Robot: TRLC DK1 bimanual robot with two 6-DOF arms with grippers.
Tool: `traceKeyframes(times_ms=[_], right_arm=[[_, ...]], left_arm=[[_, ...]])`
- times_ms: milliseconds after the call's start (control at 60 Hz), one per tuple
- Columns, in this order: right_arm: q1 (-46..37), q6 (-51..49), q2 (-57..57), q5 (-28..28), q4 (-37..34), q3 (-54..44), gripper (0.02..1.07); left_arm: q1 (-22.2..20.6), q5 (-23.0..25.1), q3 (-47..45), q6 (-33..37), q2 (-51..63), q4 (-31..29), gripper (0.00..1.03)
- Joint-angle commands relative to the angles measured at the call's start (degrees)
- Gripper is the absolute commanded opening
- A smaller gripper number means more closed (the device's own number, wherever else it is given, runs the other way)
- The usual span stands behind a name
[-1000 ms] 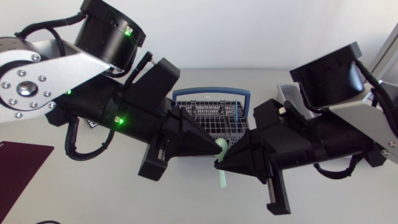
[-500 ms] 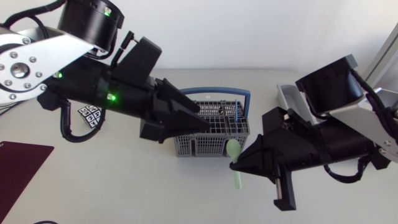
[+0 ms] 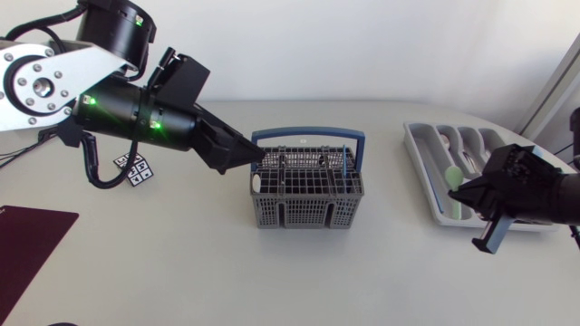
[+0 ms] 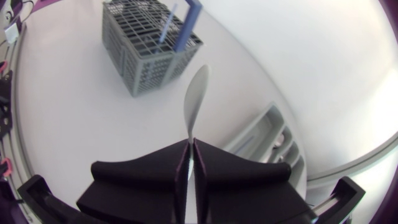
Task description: Transfer all utensils from the basket to the drawer tray.
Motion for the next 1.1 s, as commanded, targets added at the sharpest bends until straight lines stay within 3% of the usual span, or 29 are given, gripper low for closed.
traceKeyframes(times_ms=[0, 233, 617, 1017, 1083], right_arm=[[-5.63, -6.60, 2.98, 0.03, 2.71, -2.22, 0.10], [-17.93, -12.49, 12.83, -0.23, 16.07, -1.87, 0.11], [-23.82, -16.71, 28.47, 4.51, 35.50, -1.08, 0.11], [-27.86, -19.70, 42.27, 8.82, 45.78, 2.61, 0.13], [-28.04, -20.31, 43.15, 9.26, 45.87, 2.70, 0.18]], left_arm=[[0.43, -0.83, -0.21, 0.41, 1.25, -0.47, 0.90], [-0.88, -3.38, -0.56, -0.03, 1.52, -0.47, 0.90], [-0.88, -4.96, -1.88, -0.11, 0.64, -1.52, 0.90], [-1.41, -5.13, -2.49, -0.29, 0.02, -1.88, 0.90], [-1.41, -5.13, -2.49, -0.29, 0.02, -1.88, 0.90]])
